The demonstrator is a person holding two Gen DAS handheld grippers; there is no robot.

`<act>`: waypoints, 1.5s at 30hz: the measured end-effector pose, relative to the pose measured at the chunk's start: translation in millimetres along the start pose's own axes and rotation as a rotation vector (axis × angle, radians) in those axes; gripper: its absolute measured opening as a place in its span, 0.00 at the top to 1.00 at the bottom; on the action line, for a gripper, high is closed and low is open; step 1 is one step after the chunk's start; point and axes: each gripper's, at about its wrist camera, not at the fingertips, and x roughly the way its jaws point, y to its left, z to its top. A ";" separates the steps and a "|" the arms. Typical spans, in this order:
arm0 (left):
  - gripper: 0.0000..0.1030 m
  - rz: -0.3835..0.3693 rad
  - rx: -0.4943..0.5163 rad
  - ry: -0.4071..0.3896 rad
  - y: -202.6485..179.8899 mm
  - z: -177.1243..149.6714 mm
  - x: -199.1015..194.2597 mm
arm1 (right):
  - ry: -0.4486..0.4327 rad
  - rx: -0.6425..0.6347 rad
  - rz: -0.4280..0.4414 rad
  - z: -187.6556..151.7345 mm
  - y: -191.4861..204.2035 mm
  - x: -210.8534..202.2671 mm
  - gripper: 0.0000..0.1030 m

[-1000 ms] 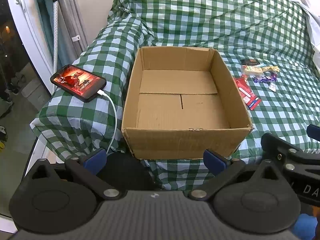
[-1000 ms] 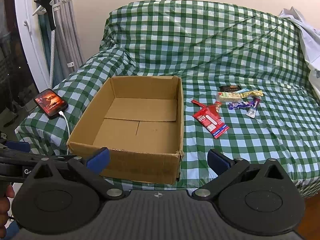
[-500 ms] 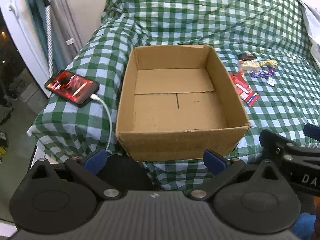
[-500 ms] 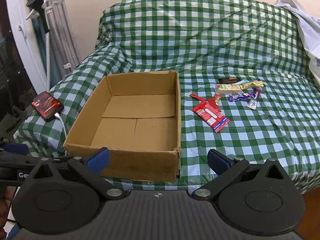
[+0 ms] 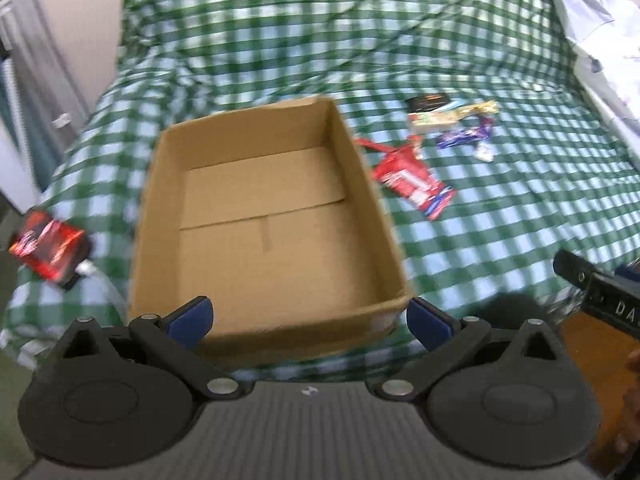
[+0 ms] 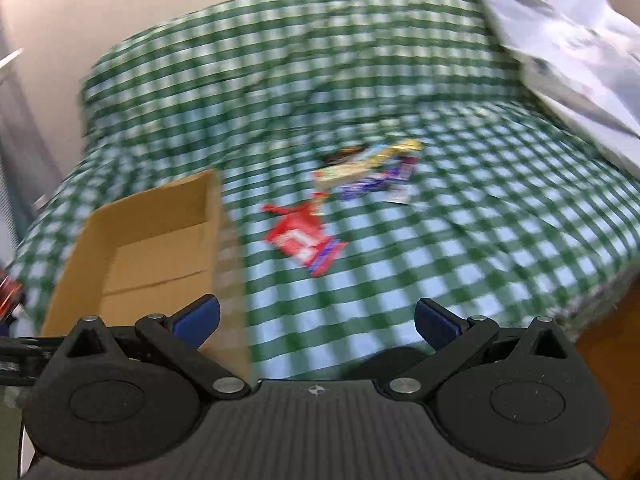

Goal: Organize snacks
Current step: 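Grasp the red snack packet with the left tool while the right tool grasps the purple tube snack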

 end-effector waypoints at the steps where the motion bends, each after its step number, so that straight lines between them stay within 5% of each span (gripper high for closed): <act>1: 0.00 -0.015 -0.001 0.002 -7.8 8.3 5.1 | -0.002 0.023 -0.023 2.7 -12.4 4.3 0.00; 7: 0.00 -0.149 -0.017 0.069 -64.7 71.2 55.8 | -0.017 0.083 -0.130 25.3 -66.8 35.5 0.00; 11: 0.00 -0.163 -0.035 0.152 -106.3 108.4 115.7 | -0.029 0.096 -0.184 52.5 -93.8 68.5 0.00; 20: 0.00 -0.078 -0.138 0.355 -165.0 144.2 260.1 | -0.009 0.012 -0.214 124.5 -143.4 198.0 0.00; 27: 0.00 -0.017 -0.202 0.434 -163.7 146.4 328.8 | 0.081 0.021 -0.109 181.6 -144.1 333.8 0.00; 36: 0.00 -0.021 -0.230 0.434 -148.4 147.2 361.8 | 0.222 -0.076 -0.123 194.0 -116.7 465.3 0.00; 38: 0.00 -0.019 -0.229 0.440 -148.3 149.6 363.8 | 0.158 -0.196 -0.164 184.3 -104.9 469.9 0.00; 44: 0.02 -0.010 -0.230 0.487 -149.5 160.2 364.7 | 0.133 -0.227 -0.136 180.7 -109.9 467.5 0.02; 45: 0.06 -0.004 -0.231 0.492 -149.2 160.4 363.3 | 0.136 -0.226 -0.128 181.6 -108.9 465.8 0.12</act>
